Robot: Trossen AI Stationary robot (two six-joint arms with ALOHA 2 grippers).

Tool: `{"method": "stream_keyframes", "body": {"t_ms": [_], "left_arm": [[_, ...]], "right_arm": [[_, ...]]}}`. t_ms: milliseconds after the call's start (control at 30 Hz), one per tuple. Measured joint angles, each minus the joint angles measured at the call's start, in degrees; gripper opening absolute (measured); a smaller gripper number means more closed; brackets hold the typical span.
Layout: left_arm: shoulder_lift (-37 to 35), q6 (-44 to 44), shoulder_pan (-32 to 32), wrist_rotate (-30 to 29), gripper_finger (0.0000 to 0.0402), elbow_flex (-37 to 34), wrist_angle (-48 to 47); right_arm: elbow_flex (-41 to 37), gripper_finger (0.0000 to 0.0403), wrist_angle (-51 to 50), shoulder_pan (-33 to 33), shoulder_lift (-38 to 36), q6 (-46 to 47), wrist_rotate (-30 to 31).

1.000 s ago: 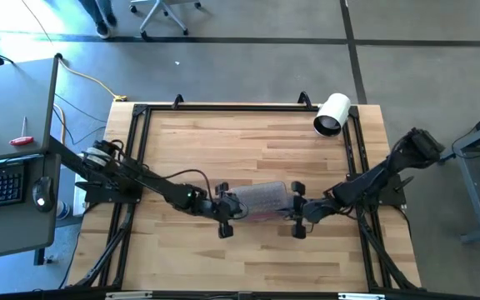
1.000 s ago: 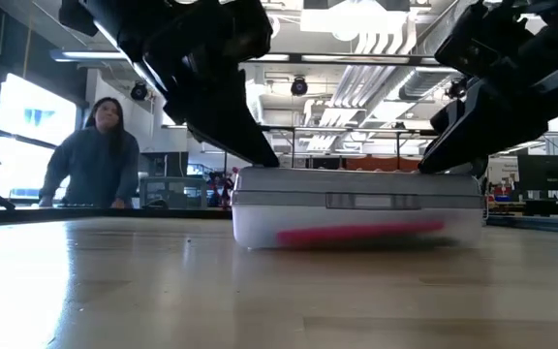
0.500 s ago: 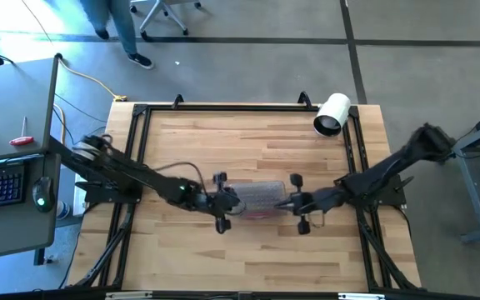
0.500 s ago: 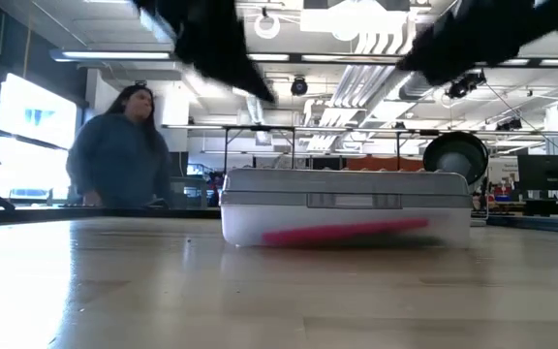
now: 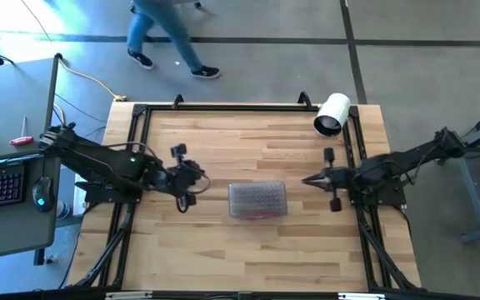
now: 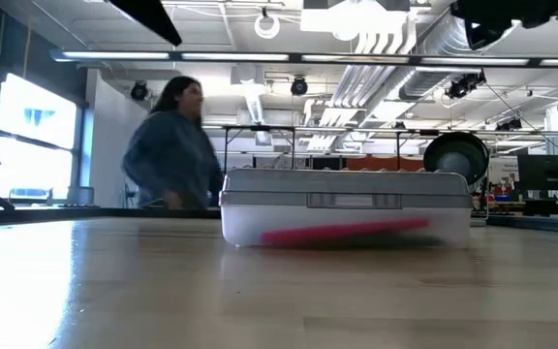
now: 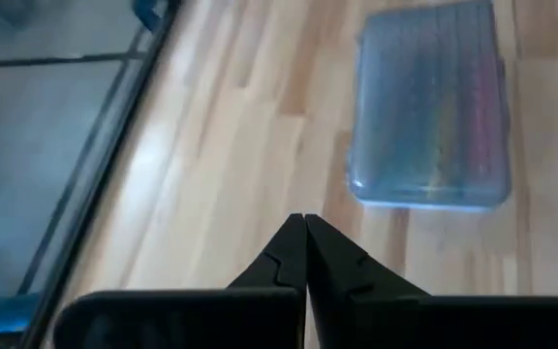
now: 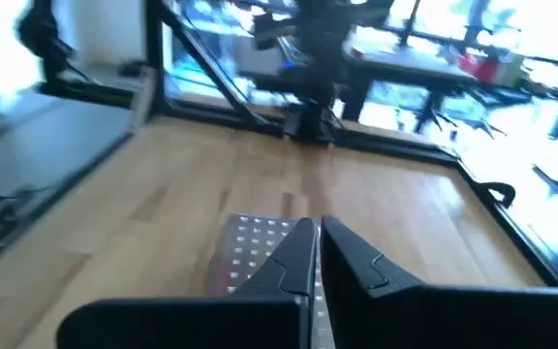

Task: Pick & place school supplies into a supply box
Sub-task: Return to Home Position

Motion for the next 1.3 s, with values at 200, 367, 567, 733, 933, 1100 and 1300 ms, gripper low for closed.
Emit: {"method": "stream_keyframes", "body": {"t_ms": [200,367,567,733,933,1100,1300], "left_arm": [[-7.40,3.15,0.00,3.32,0.0033,-7.57,6.21],[-17.08,9.27,0.26,7.88,0.0019,-19.40,17.30],[-33.61,10.46,5.80,12.06,0.0040,-31.57,21.69],[-44.64,12.71,11.83,23.48,0.0049,-43.52,37.46],[-52.59,13.39,16.41,25.40,0.0029,-52.38,40.89],[-57.92,13.00,19.20,24.37,0.0027,-57.07,43.90],[-60.56,12.20,20.36,27.12,0.0048,-62.09,48.43]], "right_arm": [[-7.58,0.0000,2.32,-0.29,-8.15,0.65,-6.71],[-12.45,0.0000,5.52,-0.29,-13.69,-0.07,-6.79],[-14.60,0.0000,4.65,-0.29,-20.67,-1.49,-6.12],[-16.14,0.0000,4.01,-0.29,-23.77,-1.46,-6.54],[-20.40,0.0000,5.40,-0.29,-23.93,-1.49,-5.45],[-24.97,0.0000,9.73,-0.29,-24.27,-1.47,1.86],[-26.63,0.0000,10.97,-0.29,-24.05,-1.70,3.87]]}}
